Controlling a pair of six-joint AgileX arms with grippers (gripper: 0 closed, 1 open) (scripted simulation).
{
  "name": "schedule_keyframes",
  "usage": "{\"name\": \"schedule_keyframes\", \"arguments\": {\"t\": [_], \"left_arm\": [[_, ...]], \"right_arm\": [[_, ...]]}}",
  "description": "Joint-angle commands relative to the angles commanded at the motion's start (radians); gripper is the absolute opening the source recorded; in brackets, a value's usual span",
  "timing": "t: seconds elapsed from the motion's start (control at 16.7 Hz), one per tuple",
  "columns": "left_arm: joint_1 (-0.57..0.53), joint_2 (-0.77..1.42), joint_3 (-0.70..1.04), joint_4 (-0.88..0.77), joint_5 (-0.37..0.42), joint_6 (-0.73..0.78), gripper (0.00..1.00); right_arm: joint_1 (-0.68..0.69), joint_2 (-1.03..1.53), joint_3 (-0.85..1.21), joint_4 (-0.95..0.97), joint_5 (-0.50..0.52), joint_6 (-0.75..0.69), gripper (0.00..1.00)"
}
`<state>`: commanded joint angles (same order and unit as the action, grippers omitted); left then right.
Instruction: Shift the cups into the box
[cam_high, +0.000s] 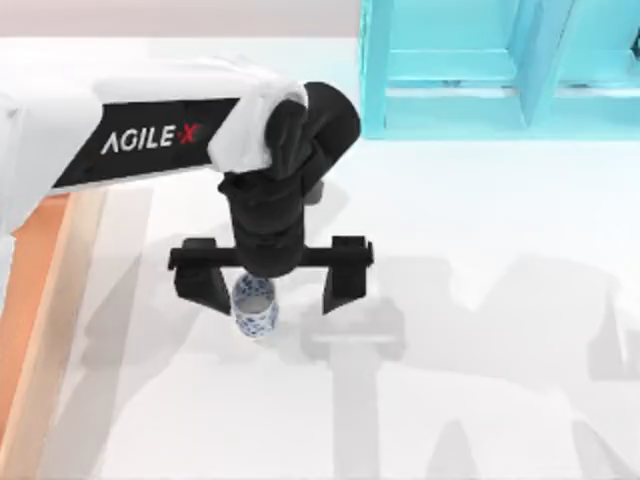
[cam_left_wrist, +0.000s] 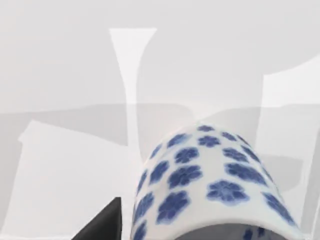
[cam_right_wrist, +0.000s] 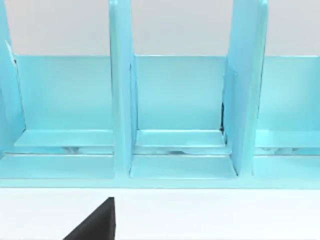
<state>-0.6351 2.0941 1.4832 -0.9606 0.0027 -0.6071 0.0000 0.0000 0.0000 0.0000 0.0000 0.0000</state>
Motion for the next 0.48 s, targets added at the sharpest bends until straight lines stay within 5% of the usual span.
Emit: {"name": "schedule_keyframes", "arguments": {"t": [0.48], "left_arm": [[0.0, 0.0, 0.0, 0.0, 0.0, 0.0, 0.25]], "right_arm": [[0.0, 0.0, 0.0, 0.0, 0.0, 0.0, 1.0]]}}
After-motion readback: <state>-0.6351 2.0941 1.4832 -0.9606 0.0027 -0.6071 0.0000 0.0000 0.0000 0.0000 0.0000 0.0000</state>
